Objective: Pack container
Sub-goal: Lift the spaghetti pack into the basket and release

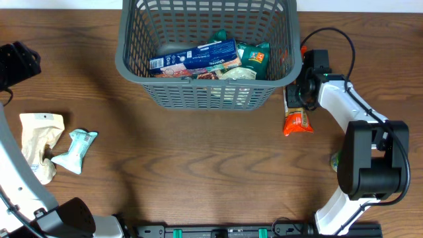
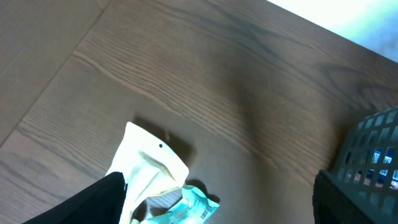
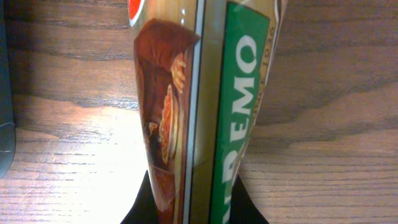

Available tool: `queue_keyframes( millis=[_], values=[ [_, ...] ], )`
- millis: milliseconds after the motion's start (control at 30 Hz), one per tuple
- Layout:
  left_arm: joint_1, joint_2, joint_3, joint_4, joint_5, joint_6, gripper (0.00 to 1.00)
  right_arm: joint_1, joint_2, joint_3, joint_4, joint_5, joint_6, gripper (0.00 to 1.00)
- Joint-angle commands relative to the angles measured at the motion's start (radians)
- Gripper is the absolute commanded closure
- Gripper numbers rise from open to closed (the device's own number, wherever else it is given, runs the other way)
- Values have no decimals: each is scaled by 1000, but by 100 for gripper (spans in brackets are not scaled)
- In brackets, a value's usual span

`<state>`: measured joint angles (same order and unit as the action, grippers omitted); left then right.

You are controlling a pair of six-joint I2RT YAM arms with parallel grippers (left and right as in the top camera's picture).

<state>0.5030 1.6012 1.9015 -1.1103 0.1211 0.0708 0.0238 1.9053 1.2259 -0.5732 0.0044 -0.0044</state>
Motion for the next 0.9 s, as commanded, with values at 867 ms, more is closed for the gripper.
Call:
queue_keyframes(
  millis=[867],
  values=[
    [-26, -2, 0, 1, 3, 18, 22, 261, -323, 597, -54, -50, -798, 99]
  ],
)
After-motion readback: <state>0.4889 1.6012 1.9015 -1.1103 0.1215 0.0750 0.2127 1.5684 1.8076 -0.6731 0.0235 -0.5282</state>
